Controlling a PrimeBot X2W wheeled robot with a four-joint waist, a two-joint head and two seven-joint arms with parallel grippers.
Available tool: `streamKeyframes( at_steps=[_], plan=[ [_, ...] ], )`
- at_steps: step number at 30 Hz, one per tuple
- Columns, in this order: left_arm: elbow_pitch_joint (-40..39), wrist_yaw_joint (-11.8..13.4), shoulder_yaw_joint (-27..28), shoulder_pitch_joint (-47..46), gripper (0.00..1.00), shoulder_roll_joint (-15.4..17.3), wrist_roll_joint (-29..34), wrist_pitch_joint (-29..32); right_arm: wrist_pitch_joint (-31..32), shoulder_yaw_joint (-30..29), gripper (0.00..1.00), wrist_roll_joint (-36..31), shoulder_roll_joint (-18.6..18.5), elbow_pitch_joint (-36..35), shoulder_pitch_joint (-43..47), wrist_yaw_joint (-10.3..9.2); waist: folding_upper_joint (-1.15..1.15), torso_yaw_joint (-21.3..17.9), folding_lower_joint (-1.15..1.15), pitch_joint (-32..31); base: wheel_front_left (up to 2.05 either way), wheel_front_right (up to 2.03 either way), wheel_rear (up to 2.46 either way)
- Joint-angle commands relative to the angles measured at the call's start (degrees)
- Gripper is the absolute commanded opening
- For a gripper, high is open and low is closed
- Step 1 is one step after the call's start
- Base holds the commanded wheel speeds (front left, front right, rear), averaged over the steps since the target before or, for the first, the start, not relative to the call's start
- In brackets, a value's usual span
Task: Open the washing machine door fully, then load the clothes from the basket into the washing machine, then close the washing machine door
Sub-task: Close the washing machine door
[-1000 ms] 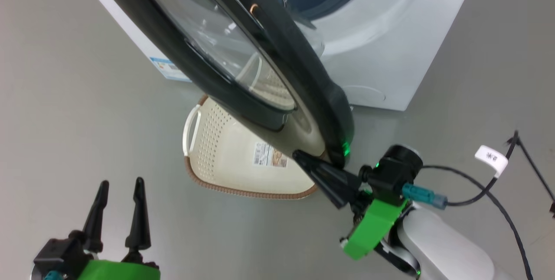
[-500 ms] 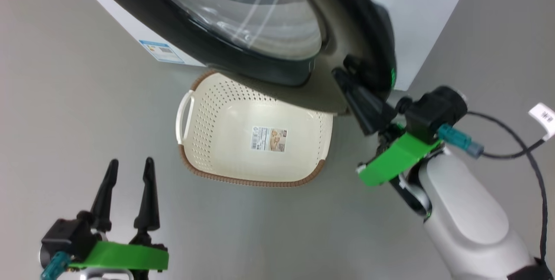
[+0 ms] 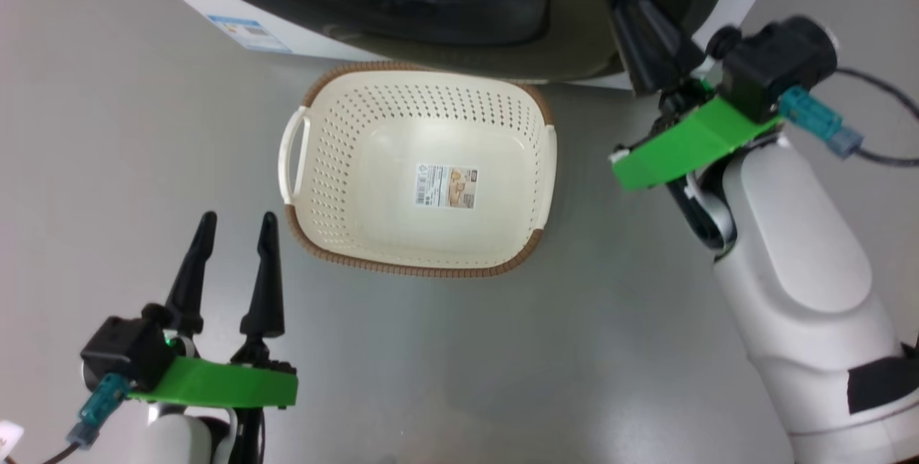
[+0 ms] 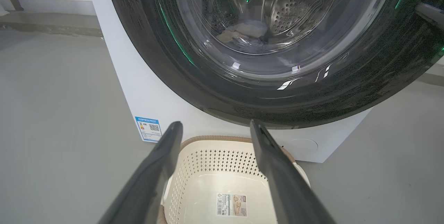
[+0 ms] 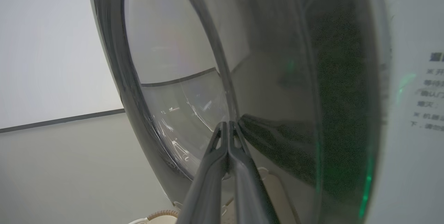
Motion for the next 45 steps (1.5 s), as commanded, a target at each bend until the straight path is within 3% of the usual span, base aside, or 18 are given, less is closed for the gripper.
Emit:
streamKeyframes(
  at_steps=[1, 12, 22, 45],
  plan=[
    [-1.21, -0.18, 1.36, -1.37, 1.0, 1.15, -0.69, -0.52, -0.26, -0.04, 0.0, -0.69, 1.64, -0.84, -2.12, 0.07, 0.0, -0.06, 0.0, 1.86, 0.0, 0.0, 0.0],
    [-1.11, -0.18, 0.06, -4.53, 1.0, 1.15, -1.23, -0.52, -0.26, -5.13, 0.0, -1.39, 2.12, 1.92, -11.47, 0.07, 0.0, -0.48, 0.0, 4.79, 0.0, 0.0, 0.0],
    [-0.71, -0.18, -0.12, -5.39, 1.0, 1.15, -0.73, -0.52, -0.26, -7.42, 0.0, -1.86, 2.7, 3.23, -13.85, 0.07, 0.0, -1.44, 0.0, 4.42, 0.0, 0.0, 0.0],
    [-0.11, -0.18, 5.57, 0.12, 1.0, 1.15, 2.34, -0.52, -0.26, -2.18, 0.0, 3.54, 2.8, -2.18, 6.05, 0.07, 0.0, -7.43, 0.0, -7.66, 0.0, 0.0, 0.0]
  ],
)
